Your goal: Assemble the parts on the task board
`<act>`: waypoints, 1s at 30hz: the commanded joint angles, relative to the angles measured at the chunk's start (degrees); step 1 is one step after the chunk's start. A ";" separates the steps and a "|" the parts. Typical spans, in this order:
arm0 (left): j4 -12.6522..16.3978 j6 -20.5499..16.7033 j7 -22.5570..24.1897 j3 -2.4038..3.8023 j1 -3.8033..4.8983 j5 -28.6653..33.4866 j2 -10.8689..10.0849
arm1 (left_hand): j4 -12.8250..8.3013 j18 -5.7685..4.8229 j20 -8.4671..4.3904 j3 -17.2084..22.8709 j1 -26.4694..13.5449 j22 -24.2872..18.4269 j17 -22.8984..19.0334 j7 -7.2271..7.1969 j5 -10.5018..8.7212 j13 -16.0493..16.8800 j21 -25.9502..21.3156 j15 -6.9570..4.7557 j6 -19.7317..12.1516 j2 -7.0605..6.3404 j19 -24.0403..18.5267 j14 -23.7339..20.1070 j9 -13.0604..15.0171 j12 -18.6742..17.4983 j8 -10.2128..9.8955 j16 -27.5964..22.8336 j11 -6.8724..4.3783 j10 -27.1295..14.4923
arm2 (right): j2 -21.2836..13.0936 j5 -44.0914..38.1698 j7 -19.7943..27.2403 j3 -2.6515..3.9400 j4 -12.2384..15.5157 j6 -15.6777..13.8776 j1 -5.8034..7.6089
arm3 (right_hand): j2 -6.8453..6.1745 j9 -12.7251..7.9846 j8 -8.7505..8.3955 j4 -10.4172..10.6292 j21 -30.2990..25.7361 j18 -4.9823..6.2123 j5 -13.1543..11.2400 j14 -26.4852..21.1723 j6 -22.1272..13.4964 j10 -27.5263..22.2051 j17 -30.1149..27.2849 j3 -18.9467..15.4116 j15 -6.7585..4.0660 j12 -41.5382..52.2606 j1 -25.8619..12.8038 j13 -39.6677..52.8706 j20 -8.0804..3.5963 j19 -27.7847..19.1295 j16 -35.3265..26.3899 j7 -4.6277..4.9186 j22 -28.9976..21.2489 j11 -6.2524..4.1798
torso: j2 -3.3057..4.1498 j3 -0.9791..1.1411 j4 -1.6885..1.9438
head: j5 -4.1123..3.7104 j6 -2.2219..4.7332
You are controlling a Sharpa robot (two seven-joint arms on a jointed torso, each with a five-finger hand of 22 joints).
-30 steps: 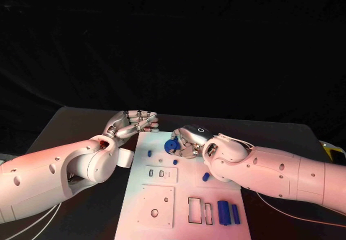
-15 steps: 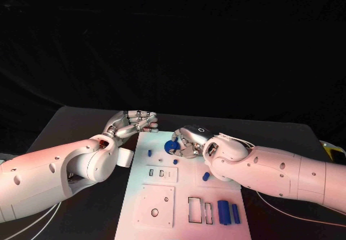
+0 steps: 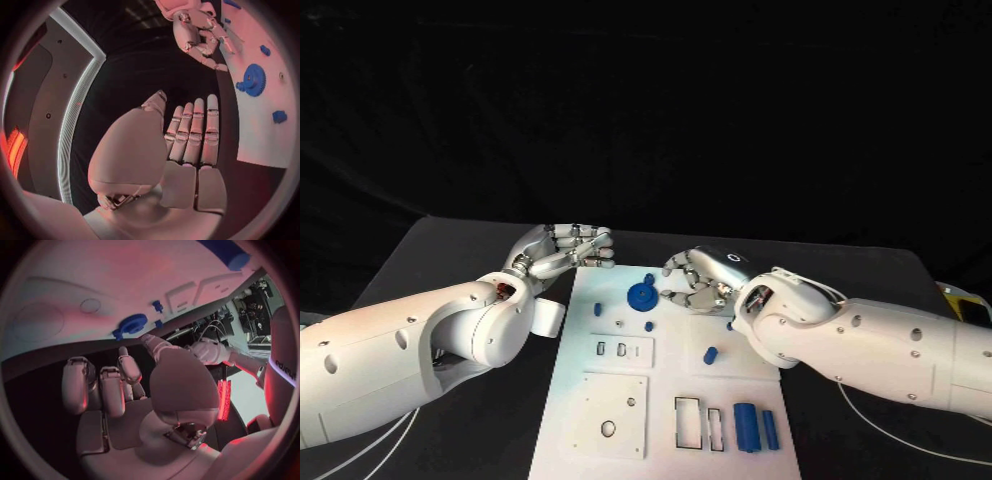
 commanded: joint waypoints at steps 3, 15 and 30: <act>0.07 1.02 0.45 0.05 0.07 0.21 -0.06 | 0.08 0.58 -0.04 0.38 0.20 0.05 0.10 0.19 -0.29 0.01 0.24 -0.04 -0.36 0.28 -0.43 -0.41 -0.09 -0.21 -0.24 -0.38 0.21 0.02 | -6.55 21.18 10.26 0.08 2.83 1.28 1.49 | -0.57 -0.19 -0.56 -2.46 -1.29 1.01 -3.01 3.47 0.36 -1.91 3.49 1.34 -0.25 -1.54 3.25 -1.71 0.16 -1.20 -0.31 0.37 0.90 0.28 | -0.47 0.36 -0.82 | -0.30 0.21; -0.59 1.60 0.60 0.03 0.00 0.28 0.45 | 0.05 0.57 -0.03 0.39 0.24 0.06 0.12 0.16 -0.30 0.02 0.25 -0.03 -0.37 0.22 -0.47 -0.43 -0.09 -0.20 -0.25 -0.38 0.21 0.00 | -17.70 26.96 16.41 0.03 3.67 13.27 1.89 | -2.07 -0.10 -0.99 -5.08 -10.20 3.06 -4.92 -0.12 -1.12 -16.01 -5.23 0.52 0.24 -15.18 6.70 -17.40 0.70 -8.57 -3.46 0.64 -6.76 0.67 | -1.04 1.45 -1.50 | -0.59 0.36; -1.22 1.73 0.78 0.02 -0.06 0.28 1.05 | 0.04 0.57 -0.02 0.40 0.28 0.07 0.14 0.13 -0.30 0.02 0.26 -0.03 -0.38 0.19 -0.51 -0.45 -0.09 -0.21 -0.26 -0.39 0.20 -0.03 | -18.38 19.32 13.38 -0.15 0.51 7.95 -1.53 | -1.94 0.03 -0.89 -5.16 -4.34 1.55 -4.89 2.60 -1.62 -8.72 2.01 -0.16 0.34 -8.16 6.98 -11.24 0.73 -3.15 -0.83 0.97 -0.88 0.87 | -1.15 1.56 -1.44 | -1.12 -0.23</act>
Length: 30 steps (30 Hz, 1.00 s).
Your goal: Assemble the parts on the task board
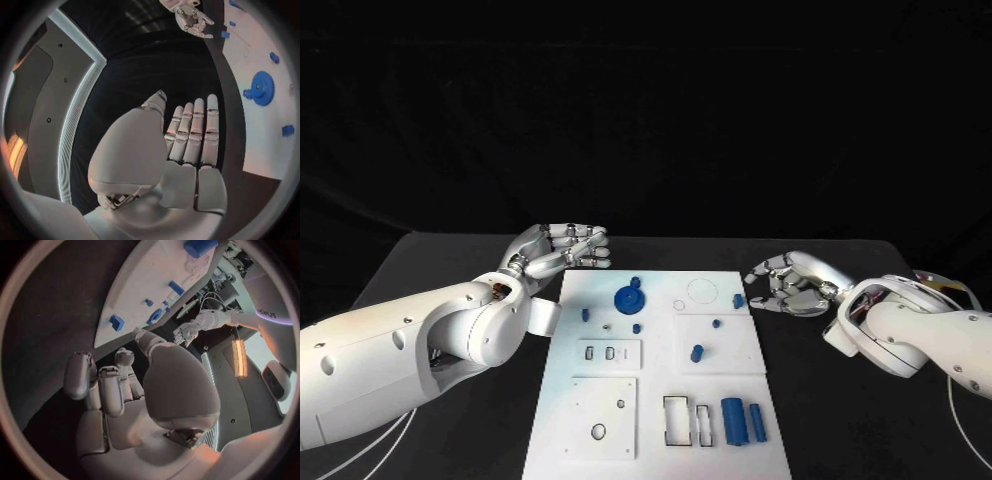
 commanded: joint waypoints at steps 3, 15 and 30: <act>0.00 1.14 0.69 0.03 0.00 0.20 0.16 | 0.03 0.57 -0.02 0.40 0.28 0.08 0.09 0.14 -0.30 0.02 0.27 -0.03 -0.38 0.19 -0.51 -0.45 -0.10 -0.22 -0.26 -0.39 0.21 -0.03 | 0.90 -4.18 -0.87 -0.02 -0.88 -2.19 -0.69 | -0.44 -0.13 -0.34 0.00 0.69 -1.20 -0.19 3.09 -0.85 0.62 2.51 -0.53 0.05 0.71 0.38 0.52 -0.03 0.69 0.43 0.13 0.70 0.05 | 0.00 -0.12 0.11 | -0.07 -0.08; 0.04 1.10 0.69 0.03 0.00 0.20 0.04 | 0.03 0.57 -0.02 0.40 0.28 0.08 0.09 0.14 -0.30 0.02 0.27 -0.03 -0.38 0.19 -0.51 -0.45 -0.10 -0.22 -0.26 -0.39 0.21 -0.03 | 3.18 -5.25 -2.03 -0.03 -2.32 -3.65 -1.82 | -0.11 -0.19 -0.52 0.07 1.61 -1.44 -0.14 3.51 -1.12 1.75 3.82 -0.62 0.09 1.92 0.44 1.60 0.00 1.51 0.85 0.18 1.65 0.09 | 0.02 -0.16 -0.02 | 0.16 -0.32; 0.09 1.15 0.66 0.04 -0.01 0.21 0.01 | 0.02 0.57 0.01 0.43 0.35 0.11 0.16 0.07 -0.31 0.03 0.32 -0.02 -0.39 0.10 -0.64 -0.52 -0.10 -0.20 -0.26 -0.41 0.18 -0.06 | 4.76 -5.42 -2.33 -0.02 -3.81 -4.18 -2.68 | 1.10 0.08 0.29 -0.40 1.95 -1.50 -0.42 3.70 0.72 2.63 4.15 0.48 -0.15 2.85 1.39 2.14 -0.16 1.90 0.96 -0.11 2.11 -0.21 | 0.09 -0.15 0.00 | 0.59 -0.90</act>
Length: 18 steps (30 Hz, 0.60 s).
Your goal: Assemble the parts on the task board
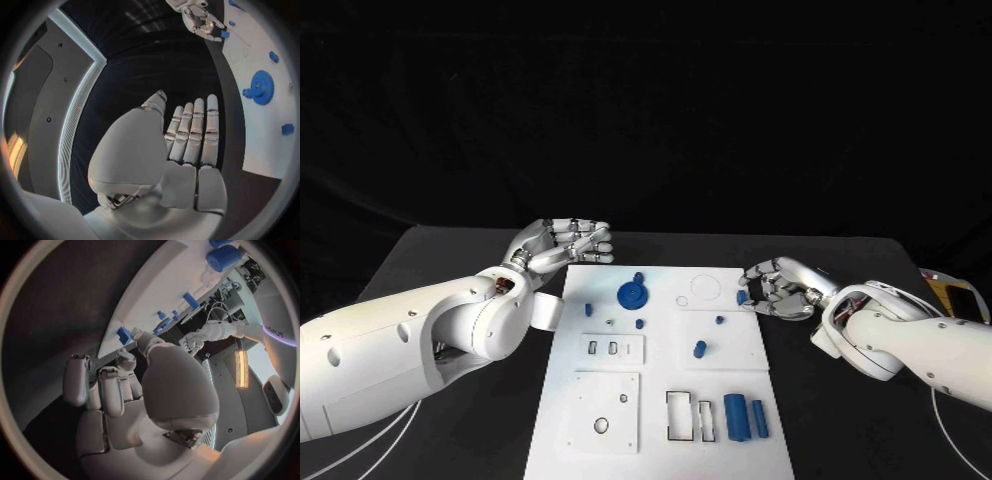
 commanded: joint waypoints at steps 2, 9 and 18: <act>0.17 1.03 0.63 0.05 0.01 0.18 0.08 | 0.02 0.56 0.01 0.43 0.35 0.05 0.05 0.08 -0.31 0.04 0.32 -0.02 -0.39 0.11 -0.21 -0.52 -0.10 -0.20 -0.26 -0.15 0.18 -0.06 | 0.22 -0.60 -0.36 0.00 -0.26 -0.44 -0.11 | 0.50 0.09 0.44 0.06 0.21 -0.59 -0.23 3.69 0.84 0.53 4.11 0.66 -0.20 0.31 0.20 0.10 -0.10 0.40 0.20 -0.16 0.86 -0.20 | 0.02 -0.04 0.02 | -0.29 -0.19; 0.14 0.97 0.63 0.05 0.01 0.18 0.07 | 0.02 0.56 0.01 0.43 0.35 0.05 0.05 0.08 -0.31 0.04 0.32 -0.02 -0.39 0.11 -0.21 -0.52 -0.10 -0.20 -0.26 -0.15 0.18 -0.06 | 0.72 -0.39 -0.45 0.00 -0.59 -0.29 -0.20 | 0.86 0.15 0.81 0.07 0.50 -0.67 -0.44 3.81 1.84 1.18 4.43 1.25 -0.37 0.85 0.08 0.54 -0.24 0.67 0.28 -0.36 1.22 -0.41 | 0.02 -0.03 -0.01 | 0.01 -0.33; 0.14 0.90 0.51 0.05 0.02 0.18 -0.01 | 0.01 0.57 0.02 0.47 0.41 0.07 0.10 0.13 -0.31 0.03 0.37 -0.01 -0.45 0.08 -0.29 -0.57 -0.11 -0.22 -0.30 -0.16 0.21 -0.15 | 1.36 -0.29 -0.61 0.00 -0.93 0.02 -0.41 | 0.90 0.14 1.05 -0.22 0.54 -0.69 -1.00 3.85 2.61 1.81 4.49 1.89 -0.59 1.39 0.21 1.02 -0.43 0.75 0.27 -0.61 1.34 -0.65 | 0.04 -0.04 0.00 | 0.05 -0.62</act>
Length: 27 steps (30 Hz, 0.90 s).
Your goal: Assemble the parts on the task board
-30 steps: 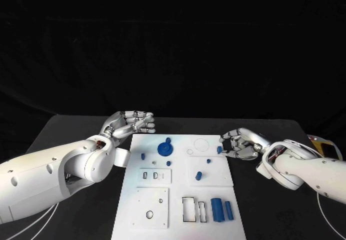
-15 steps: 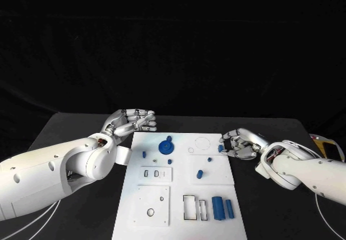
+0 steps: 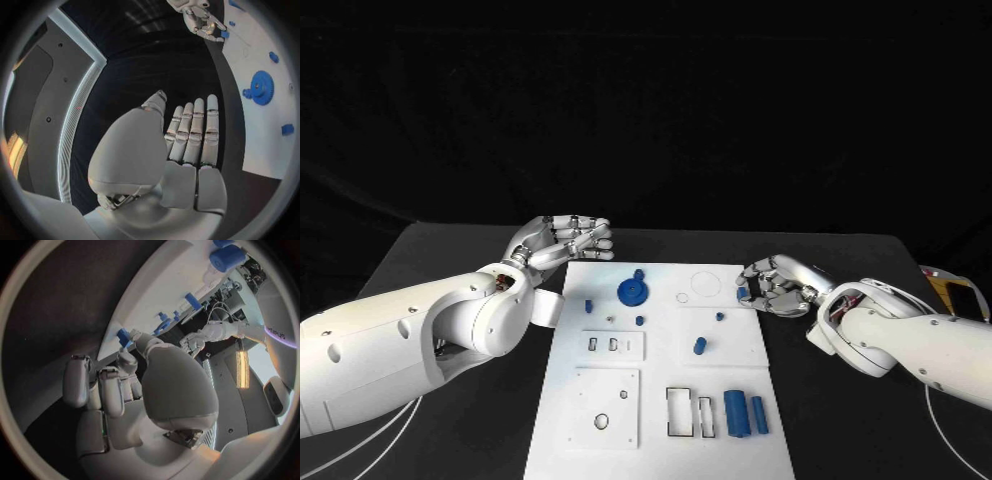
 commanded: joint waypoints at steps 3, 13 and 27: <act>0.13 0.85 0.48 0.05 0.03 0.17 -0.01 | 0.01 0.57 0.02 0.47 0.41 0.08 0.05 0.34 -0.31 0.03 0.37 -0.01 -0.24 0.08 -0.29 -0.57 -0.05 -0.22 -0.29 -0.16 0.21 -0.15 | 0.28 -0.28 -0.37 -0.01 -0.17 0.49 -0.14 | 0.35 0.05 0.39 0.09 0.37 -0.71 -0.43 3.64 0.48 0.41 4.54 0.41 -0.39 0.31 0.12 0.02 -0.08 0.43 0.28 -0.05 1.43 -0.07 | 0.03 -0.03 0.03 | 0.04 -0.20; 0.11 0.87 0.46 0.05 0.03 0.17 -0.15 | 0.00 0.58 0.02 0.48 0.43 0.09 0.06 0.36 -0.31 0.03 0.38 0.00 -0.26 0.07 -0.31 -0.58 -0.05 -0.23 -0.31 -0.17 0.22 -0.17 | 0.63 -0.23 -0.59 -0.01 -0.45 0.51 -0.28 | 0.65 0.04 0.56 0.07 0.47 -0.74 -0.94 3.71 1.02 0.72 4.73 0.92 -0.51 0.56 -0.01 0.21 -0.19 0.54 0.31 -0.20 1.58 -0.20 | 0.04 0.01 -0.03 | -0.04 -0.10; 0.20 0.88 0.47 0.05 0.03 0.12 -0.34 | 0.00 0.58 0.02 0.48 0.43 0.09 0.06 0.36 -0.31 0.03 0.38 0.00 -0.26 0.07 -0.31 -0.58 -0.05 -0.23 -0.31 -0.17 0.22 -0.17 | 0.88 -0.09 -0.58 -0.01 -0.84 -0.62 -0.39 | 2.73 0.19 1.77 -0.24 1.29 -0.99 -3.65 3.90 3.48 2.67 5.25 3.87 -1.11 2.34 -0.34 2.05 -0.74 1.38 0.38 -0.99 2.64 -0.90 | 0.02 0.02 -0.02 | -0.16 -0.39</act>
